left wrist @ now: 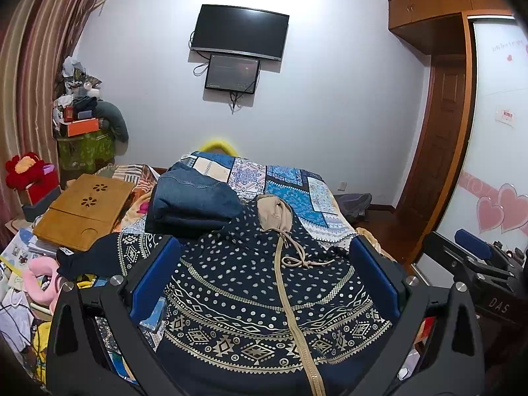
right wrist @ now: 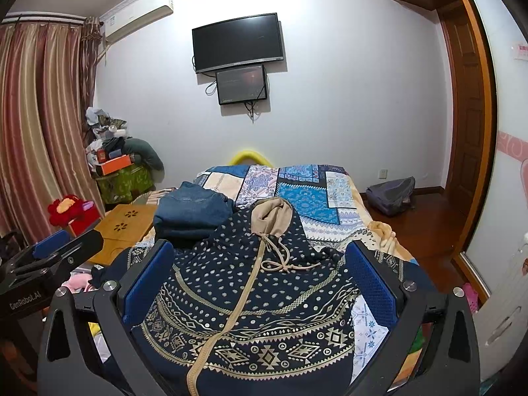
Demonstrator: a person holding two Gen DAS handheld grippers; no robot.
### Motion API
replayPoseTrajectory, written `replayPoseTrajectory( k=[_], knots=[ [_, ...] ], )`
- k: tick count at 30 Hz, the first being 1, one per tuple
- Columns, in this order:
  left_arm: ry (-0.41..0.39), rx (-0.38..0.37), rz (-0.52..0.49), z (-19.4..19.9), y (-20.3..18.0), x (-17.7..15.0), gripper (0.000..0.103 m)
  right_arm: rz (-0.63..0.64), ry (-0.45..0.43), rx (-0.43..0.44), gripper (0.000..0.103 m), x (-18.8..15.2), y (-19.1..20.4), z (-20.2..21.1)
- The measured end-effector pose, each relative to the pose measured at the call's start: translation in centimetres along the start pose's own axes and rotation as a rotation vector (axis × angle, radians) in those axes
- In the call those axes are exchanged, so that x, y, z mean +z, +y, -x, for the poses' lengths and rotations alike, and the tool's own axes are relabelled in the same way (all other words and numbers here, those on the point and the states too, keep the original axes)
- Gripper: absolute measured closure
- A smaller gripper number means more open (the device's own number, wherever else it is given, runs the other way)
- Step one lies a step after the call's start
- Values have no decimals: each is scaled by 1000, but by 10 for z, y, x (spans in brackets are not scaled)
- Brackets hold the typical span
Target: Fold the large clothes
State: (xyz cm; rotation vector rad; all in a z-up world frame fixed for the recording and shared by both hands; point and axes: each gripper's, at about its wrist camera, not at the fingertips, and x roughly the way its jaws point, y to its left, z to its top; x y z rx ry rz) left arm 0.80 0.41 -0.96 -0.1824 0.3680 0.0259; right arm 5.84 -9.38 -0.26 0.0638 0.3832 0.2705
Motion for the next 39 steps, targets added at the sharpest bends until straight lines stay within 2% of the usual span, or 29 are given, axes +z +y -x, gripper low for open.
replayPoseTrajectory(
  k=[39],
  knots=[
    [20,-2,-1,-12,6,-3,0,26,37,-9,0,2,2,-13]
  ],
)
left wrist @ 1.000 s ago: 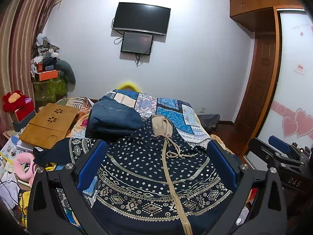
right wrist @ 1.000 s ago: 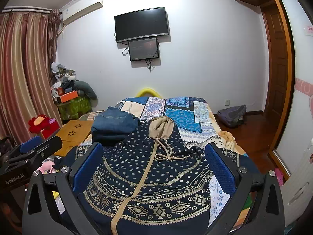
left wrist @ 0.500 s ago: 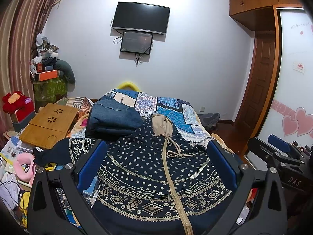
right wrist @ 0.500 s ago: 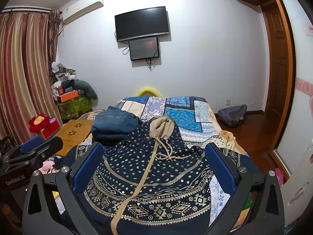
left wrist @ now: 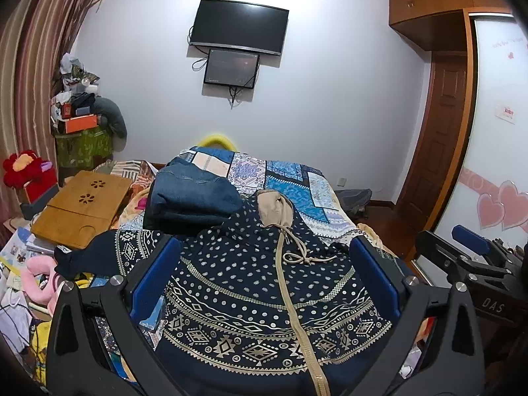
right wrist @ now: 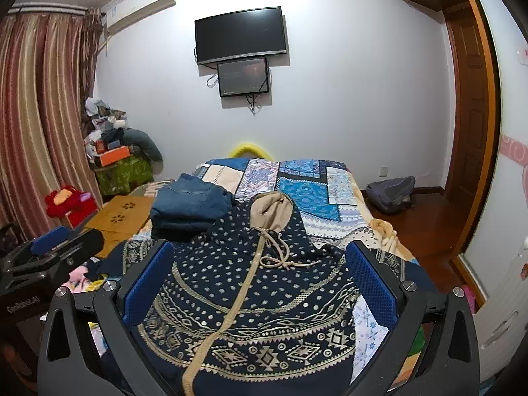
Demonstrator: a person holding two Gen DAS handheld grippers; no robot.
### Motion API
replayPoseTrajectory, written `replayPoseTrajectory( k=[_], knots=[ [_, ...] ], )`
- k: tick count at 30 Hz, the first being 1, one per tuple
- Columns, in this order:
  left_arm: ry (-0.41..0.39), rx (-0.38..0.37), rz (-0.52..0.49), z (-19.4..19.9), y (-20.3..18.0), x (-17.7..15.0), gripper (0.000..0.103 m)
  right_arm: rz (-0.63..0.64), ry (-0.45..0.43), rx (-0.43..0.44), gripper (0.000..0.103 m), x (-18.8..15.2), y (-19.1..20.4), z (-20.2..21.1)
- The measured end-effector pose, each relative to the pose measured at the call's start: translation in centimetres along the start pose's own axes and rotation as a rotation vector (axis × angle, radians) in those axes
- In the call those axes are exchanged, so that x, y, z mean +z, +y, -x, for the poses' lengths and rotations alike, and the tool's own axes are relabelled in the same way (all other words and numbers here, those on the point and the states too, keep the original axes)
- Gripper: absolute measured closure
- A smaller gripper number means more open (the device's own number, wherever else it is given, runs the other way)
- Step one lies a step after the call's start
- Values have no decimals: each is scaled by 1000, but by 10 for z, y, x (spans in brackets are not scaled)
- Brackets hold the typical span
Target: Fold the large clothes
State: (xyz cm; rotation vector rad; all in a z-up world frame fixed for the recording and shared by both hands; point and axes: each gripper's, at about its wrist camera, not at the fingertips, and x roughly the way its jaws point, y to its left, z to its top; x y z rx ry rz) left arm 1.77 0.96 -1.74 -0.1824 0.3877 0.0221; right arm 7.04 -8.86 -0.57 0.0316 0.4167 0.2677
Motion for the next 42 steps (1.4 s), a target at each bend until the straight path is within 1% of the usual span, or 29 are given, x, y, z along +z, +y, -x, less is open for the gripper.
replayPoseTrajectory(
  k=[4,8,14,19,23,26,27,28,30,31,32,34,37,38,40,42],
  knots=[
    [1,34,5,-8,9,0,0,13,6,-17,0,2,0,-6],
    [2,88,18,-19,26,2,0,24,10,-39,0,5,-1,-15],
    [-6,203,19,-44,66,9,0,32,40,-69,0,8,-8,-37],
    [9,311,21,-70,110,10,0,8,88,-101,0,7,-19,-65],
    [60,351,74,-96,160,2,0,-38,150,-132,0,3,-33,-90],
    [153,402,160,-122,210,-13,0,-76,197,-179,0,-2,-43,-108],
    [175,414,180,-128,221,-18,0,-86,210,-198,0,-5,-47,-113],
    [202,436,208,-136,236,-25,0,-93,220,-211,0,-7,-49,-117],
    [264,505,253,-152,268,-41,0,-107,252,-230,0,-11,-55,-126],
    [288,514,269,-159,278,-46,0,-113,272,-235,0,-14,-57,-131],
    [321,517,292,-165,292,-53,0,-117,285,-236,0,-15,-58,-134],
    [399,498,367,-178,319,-69,0,-130,312,-235,0,-18,-61,-142],
    [477,439,495,-191,350,-93,0,-145,339,-224,0,-22,-60,-152],
    [498,422,527,-193,354,-96,2,-146,348,-219,0,-23,-59,-156],
    [529,349,611,-202,366,-109,6,-141,360,-214,0,-25,-56,-162],
    [536,278,670,-210,374,-117,9,-130,370,-208,0,-25,-52,-167]
  ],
)
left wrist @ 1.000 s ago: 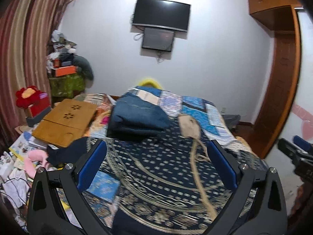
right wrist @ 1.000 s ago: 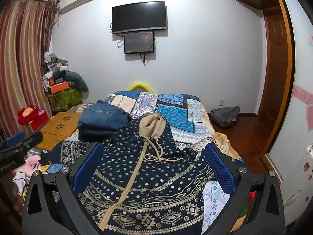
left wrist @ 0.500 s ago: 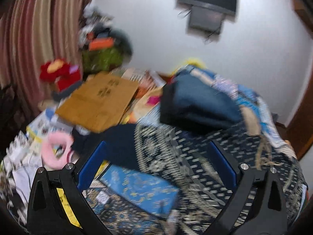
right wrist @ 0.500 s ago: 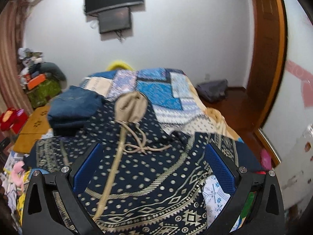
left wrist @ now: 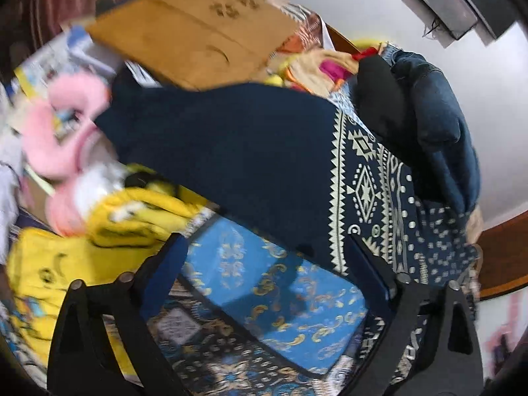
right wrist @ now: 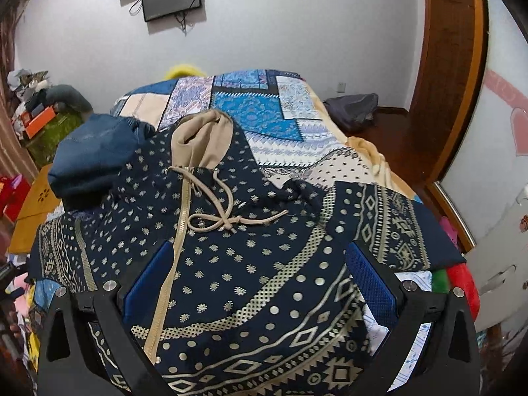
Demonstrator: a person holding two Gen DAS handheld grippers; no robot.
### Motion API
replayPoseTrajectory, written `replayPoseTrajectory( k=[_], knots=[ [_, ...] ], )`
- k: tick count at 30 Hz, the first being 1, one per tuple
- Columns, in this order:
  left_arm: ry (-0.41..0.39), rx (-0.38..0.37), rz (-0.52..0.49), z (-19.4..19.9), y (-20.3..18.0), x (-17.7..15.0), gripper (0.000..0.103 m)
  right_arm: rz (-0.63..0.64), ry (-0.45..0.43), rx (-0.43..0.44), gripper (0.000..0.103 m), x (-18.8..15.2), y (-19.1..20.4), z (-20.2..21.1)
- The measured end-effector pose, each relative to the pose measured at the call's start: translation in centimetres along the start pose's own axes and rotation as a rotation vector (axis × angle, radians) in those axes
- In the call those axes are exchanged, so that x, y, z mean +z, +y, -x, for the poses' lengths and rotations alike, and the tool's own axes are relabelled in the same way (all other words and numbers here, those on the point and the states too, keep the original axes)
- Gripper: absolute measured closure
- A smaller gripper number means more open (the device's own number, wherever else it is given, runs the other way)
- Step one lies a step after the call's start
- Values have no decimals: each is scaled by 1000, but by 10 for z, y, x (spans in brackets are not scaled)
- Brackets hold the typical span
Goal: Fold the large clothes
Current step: 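Grasp the hoodie sleeve cuff with the left gripper and lift it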
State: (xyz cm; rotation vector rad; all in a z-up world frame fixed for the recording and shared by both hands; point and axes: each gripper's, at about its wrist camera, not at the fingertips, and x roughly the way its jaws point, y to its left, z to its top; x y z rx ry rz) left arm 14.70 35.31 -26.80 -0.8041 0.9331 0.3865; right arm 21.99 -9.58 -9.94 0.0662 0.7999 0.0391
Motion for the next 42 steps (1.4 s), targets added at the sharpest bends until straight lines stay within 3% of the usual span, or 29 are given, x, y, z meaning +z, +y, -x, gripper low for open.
replayPoseTrajectory(
  k=[4,7,10,12,14,18,21,23,29,32,35,38,42],
  knots=[
    [34,-117,48,-14,2,5,14,26,11,10,0,1,10,-8],
    [46,-188,73,-30,6,16,27,49,21,19,0,1,17,-12],
    [21,-138,91,-35,8,27,51,65,16,33,0,0,23,-10],
    [-26,-53,51,-27,1,31,81,75,11,39,0,1,26,-9],
    [-57,35,-1,-18,-8,34,94,89,6,41,0,1,29,-7],
    [-170,166,-173,14,-49,28,98,102,4,45,0,1,31,-5],
    [-285,182,-318,46,-95,23,99,96,1,55,0,2,29,-2],
    [-337,150,-374,63,-124,22,100,90,-5,62,0,2,27,2],
    [-408,-74,-558,101,-221,2,100,81,-31,106,0,8,21,9],
    [-370,-182,-638,103,-264,-23,100,88,-43,134,0,13,19,11],
    [-256,-281,-689,83,-301,-50,100,99,-59,142,0,13,17,13],
    [-139,-296,-750,49,-330,-87,100,96,-53,154,0,9,11,11],
    [40,-242,-862,-6,-346,-148,100,90,-3,164,0,1,0,4]
  ],
)
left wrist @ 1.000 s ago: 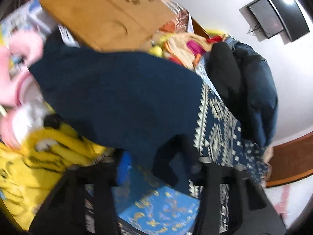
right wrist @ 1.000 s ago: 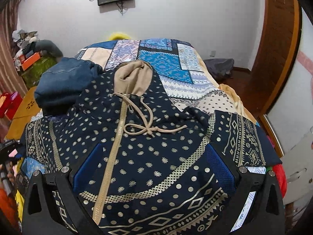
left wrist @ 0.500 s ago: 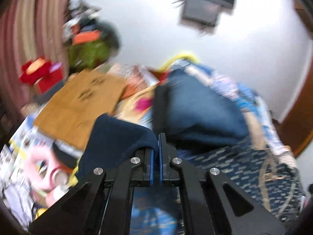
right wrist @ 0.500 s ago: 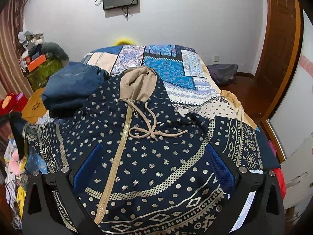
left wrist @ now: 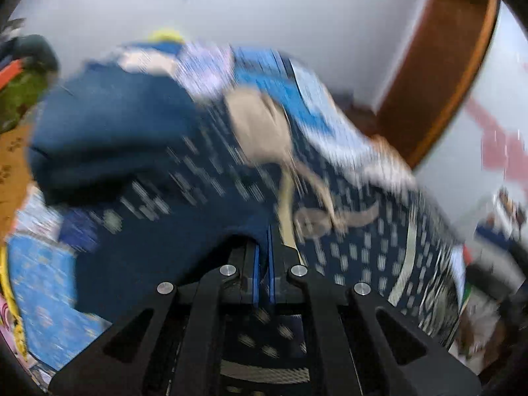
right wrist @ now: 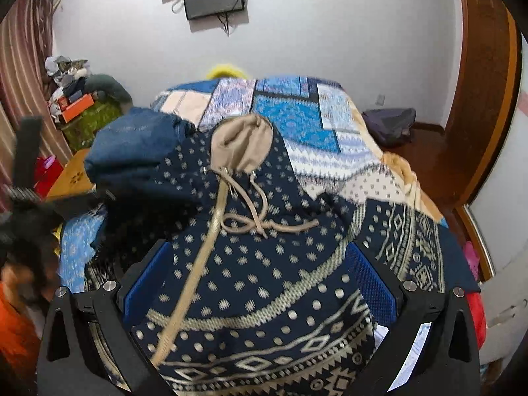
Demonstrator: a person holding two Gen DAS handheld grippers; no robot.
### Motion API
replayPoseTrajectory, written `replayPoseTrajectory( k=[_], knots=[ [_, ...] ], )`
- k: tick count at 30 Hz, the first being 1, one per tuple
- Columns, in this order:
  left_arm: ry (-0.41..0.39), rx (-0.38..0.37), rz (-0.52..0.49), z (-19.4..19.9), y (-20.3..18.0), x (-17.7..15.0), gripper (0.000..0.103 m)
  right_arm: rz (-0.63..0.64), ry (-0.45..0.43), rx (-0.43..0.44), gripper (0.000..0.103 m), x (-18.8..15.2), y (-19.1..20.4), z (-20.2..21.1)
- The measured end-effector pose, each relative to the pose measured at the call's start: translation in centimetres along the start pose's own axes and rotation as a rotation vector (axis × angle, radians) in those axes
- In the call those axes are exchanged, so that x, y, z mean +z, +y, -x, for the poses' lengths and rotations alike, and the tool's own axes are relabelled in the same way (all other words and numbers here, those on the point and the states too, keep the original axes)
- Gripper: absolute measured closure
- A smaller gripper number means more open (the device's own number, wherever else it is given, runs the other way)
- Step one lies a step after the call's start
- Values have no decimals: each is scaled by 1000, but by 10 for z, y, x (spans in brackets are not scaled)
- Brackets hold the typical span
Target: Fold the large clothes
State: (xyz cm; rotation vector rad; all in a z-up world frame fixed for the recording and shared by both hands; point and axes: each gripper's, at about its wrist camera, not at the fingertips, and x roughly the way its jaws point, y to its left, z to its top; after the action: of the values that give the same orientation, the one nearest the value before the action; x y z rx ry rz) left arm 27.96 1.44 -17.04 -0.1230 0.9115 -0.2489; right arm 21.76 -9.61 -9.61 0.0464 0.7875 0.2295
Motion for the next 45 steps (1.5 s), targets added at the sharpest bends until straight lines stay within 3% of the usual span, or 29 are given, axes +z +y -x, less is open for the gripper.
replayPoseTrajectory(
  k=[4,7,8,11,12,14,24,29,35,39,42,44,45],
  knots=[
    [130,18,-70,-33,-18,-34,100,4,48,-6,0,-6,-9,-6],
    [133,46,-95,-26,-18,-50,93,16,65,-15,0,-7,-12,-10],
    [125,47,-93,-21,-15,-51,85,16,69,-12,0,-7,-12,-11],
    [52,86,-66,11,3,-49,39,24,95,32,0,-2,-6,-16],
    [9,115,-51,24,12,-49,33,33,102,47,0,-1,-2,-17],
    [-40,174,-30,49,31,-48,32,74,112,71,0,7,10,-20],
    [-108,372,117,113,127,-72,30,341,155,192,0,33,112,-53],
    [-104,417,204,125,162,-92,30,469,280,271,0,19,174,-98],
    [-68,442,282,125,191,-116,30,530,441,327,2,-4,226,-154],
    [-34,425,325,115,202,-125,30,529,539,331,12,-15,249,-187],
    [-17,420,332,107,204,-129,30,584,506,290,13,-21,262,-192],
    [-8,407,338,102,203,-130,30,645,467,265,30,-25,270,-191],
    [-2,399,341,99,203,-131,30,671,445,249,47,-27,272,-190]
  ],
)
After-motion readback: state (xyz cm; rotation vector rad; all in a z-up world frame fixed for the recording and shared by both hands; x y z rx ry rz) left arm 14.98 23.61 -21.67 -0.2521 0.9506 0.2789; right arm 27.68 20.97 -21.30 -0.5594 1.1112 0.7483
